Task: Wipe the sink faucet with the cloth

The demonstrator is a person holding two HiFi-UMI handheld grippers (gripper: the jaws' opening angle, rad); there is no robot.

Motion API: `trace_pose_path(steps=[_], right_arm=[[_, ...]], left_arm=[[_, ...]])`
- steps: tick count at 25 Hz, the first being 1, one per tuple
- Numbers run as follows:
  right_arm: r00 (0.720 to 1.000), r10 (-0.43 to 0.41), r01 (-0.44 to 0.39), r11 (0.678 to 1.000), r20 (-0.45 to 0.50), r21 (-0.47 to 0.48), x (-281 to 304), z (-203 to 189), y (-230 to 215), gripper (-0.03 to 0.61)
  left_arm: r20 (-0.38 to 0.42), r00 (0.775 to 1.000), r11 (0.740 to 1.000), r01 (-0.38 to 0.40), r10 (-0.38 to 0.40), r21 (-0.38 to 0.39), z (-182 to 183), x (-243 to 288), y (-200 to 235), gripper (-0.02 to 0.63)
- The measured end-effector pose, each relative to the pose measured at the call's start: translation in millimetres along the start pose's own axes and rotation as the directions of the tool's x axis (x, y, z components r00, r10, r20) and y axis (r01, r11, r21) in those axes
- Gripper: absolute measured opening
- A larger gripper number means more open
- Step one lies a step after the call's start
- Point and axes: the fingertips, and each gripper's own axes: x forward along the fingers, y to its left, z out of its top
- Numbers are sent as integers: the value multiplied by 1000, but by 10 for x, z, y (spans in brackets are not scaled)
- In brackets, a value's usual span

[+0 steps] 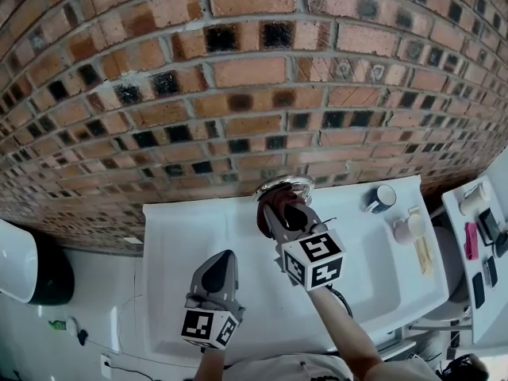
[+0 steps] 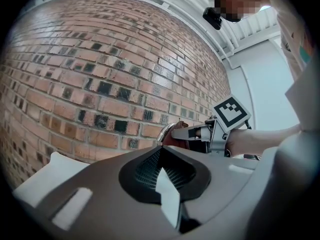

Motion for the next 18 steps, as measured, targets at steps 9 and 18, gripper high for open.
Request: trace_pose_path(steps=[9, 18], right_arm=[[996, 83, -84, 995, -28, -60, -88, -75, 298, 52], [996, 91, -91, 994, -6, -65, 67, 66, 347, 52]], left_arm=[[3, 1000, 1000, 1, -1, -2, 14, -6, -3, 5], [16, 1000, 1000, -15, 15, -21, 46, -37, 31, 5]])
